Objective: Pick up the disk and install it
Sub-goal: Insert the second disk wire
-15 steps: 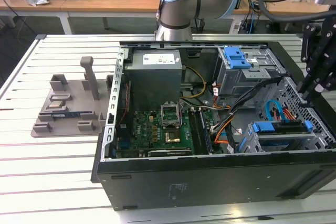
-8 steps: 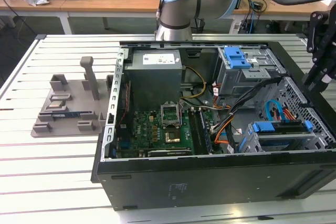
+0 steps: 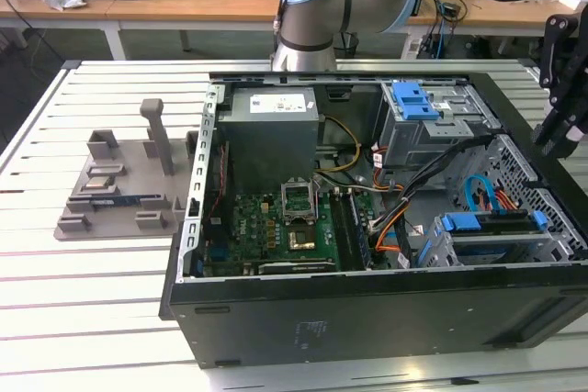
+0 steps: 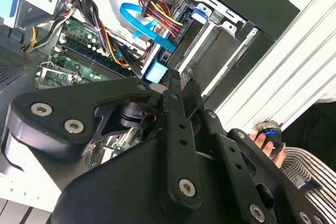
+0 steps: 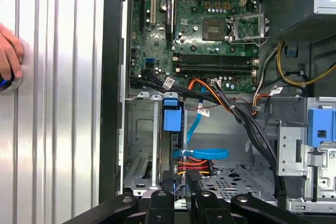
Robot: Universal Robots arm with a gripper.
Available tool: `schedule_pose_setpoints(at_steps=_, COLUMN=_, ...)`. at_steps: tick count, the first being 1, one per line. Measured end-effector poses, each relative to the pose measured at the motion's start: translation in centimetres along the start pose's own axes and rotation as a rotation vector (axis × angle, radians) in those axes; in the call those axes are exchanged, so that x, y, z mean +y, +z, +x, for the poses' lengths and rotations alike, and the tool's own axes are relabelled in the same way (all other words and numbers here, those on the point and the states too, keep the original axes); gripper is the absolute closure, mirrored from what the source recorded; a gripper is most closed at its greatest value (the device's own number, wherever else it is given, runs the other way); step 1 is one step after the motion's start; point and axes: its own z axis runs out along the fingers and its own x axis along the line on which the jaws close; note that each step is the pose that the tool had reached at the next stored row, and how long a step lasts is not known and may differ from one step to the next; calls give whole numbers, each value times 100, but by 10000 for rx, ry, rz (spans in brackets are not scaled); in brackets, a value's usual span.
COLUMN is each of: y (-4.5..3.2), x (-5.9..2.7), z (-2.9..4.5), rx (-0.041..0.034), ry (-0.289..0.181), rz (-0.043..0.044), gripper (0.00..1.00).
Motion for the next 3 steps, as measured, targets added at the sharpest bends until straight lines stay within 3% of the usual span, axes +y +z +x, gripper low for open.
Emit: schedule_pose_setpoints(at_steps=3, y=0, x=0, z=0, rx=0, ry=0, rz=0, gripper=76)
